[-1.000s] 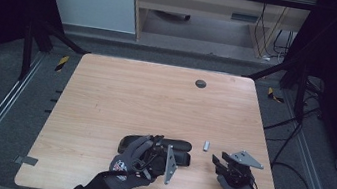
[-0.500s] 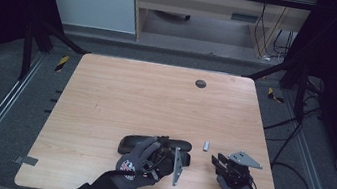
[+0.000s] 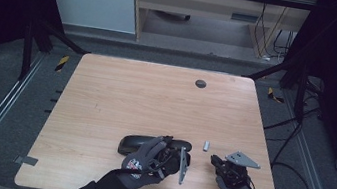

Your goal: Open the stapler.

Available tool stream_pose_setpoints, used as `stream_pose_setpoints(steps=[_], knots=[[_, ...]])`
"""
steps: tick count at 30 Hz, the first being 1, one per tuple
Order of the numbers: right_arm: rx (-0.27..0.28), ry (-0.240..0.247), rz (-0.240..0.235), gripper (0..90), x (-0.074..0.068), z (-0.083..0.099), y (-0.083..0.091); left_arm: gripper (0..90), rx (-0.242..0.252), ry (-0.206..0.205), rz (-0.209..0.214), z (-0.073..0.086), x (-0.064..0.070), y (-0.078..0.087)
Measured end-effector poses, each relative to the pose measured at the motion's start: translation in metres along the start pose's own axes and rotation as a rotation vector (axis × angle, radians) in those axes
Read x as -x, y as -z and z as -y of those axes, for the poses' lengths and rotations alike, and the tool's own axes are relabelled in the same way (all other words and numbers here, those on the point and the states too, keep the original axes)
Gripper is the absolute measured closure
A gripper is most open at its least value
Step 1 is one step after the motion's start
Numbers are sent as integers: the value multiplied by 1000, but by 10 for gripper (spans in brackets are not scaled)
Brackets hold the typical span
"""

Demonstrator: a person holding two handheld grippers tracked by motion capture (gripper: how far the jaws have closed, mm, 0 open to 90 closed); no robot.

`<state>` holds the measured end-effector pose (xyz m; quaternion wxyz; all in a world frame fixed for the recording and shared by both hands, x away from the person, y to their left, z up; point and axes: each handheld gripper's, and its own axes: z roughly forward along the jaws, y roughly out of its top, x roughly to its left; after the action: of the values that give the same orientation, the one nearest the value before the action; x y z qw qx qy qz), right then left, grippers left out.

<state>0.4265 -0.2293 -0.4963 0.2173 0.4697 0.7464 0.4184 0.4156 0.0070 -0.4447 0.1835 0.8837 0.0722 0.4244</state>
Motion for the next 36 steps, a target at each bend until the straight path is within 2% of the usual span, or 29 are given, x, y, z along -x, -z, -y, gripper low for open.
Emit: stream_pose_setpoints(steps=[5,12,17,18,23,29,36], knots=[[0,11,-5,898,-2,-1,0,384,-13,-7,-5,-1,0,-5],[4,20,-42,900,-7,-2,-2,441,-19,-32,-19,-4,0,-7],[3,17,-63,900,-13,-4,-5,481,-9,-29,-24,-6,0,-8],[9,18,-79,900,-14,-4,-7,493,-19,-41,-23,-7,0,-9],[6,20,-88,900,-19,-4,-9,508,-21,-45,-17,-8,-1,-10],[4,28,-116,900,-27,-6,-15,521,-24,-57,-30,-8,2,-10],[-3,14,-154,900,-36,-8,-26,526,-32,-66,-34,-9,2,-10]])
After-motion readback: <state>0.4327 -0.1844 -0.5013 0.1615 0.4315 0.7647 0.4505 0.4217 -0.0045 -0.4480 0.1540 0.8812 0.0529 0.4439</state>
